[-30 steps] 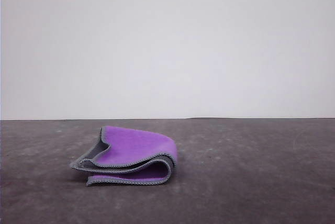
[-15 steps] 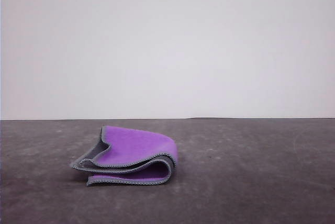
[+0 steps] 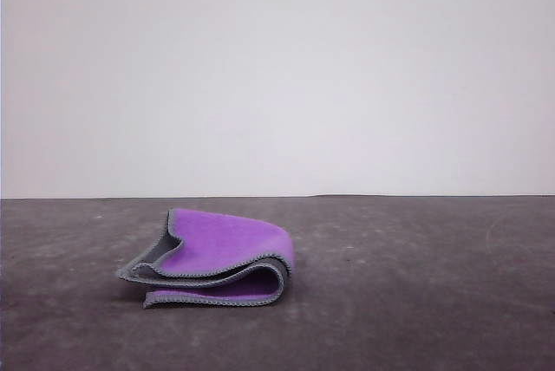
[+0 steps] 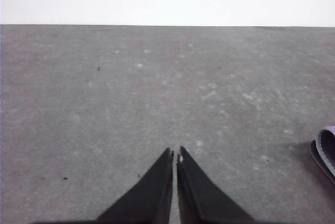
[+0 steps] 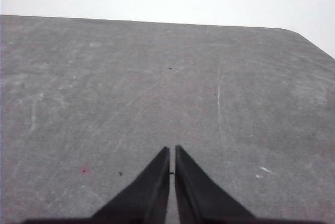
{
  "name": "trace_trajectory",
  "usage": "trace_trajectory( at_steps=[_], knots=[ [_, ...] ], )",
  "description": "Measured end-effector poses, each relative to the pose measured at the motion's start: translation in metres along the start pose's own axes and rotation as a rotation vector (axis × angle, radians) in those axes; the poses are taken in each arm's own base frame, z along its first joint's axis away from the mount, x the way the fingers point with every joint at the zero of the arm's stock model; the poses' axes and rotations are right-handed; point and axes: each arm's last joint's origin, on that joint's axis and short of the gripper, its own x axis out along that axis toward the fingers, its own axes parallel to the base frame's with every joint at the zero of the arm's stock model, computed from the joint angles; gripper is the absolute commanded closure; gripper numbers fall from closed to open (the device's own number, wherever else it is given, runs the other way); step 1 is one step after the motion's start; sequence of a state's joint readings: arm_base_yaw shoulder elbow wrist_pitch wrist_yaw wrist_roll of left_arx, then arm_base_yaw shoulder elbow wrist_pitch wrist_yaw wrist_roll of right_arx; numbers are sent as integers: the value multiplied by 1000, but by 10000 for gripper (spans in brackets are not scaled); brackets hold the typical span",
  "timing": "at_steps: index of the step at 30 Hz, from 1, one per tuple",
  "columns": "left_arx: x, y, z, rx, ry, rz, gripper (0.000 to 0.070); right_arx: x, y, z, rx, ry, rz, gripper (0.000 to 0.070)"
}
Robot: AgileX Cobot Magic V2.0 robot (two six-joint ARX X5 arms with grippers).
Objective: Fold clothes
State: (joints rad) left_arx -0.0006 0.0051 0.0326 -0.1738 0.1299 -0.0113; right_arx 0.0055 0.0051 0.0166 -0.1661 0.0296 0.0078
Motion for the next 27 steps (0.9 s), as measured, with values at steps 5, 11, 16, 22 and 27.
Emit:
trace_trajectory(
  at_steps=[5,11,16,22,27],
  knots=[
    [0,0,0,0,0,0,700,0,0,0,0,0,0,684],
    [0,0,0,0,0,0,700,0,0,0,0,0,0,684],
    [0,0,0,0,0,0,700,0,0,0,0,0,0,684],
    [0,0,0,0,0,0,700,0,0,0,0,0,0,684],
    [0,0,0,0,0,0,700,0,0,0,0,0,0,684]
  ],
)
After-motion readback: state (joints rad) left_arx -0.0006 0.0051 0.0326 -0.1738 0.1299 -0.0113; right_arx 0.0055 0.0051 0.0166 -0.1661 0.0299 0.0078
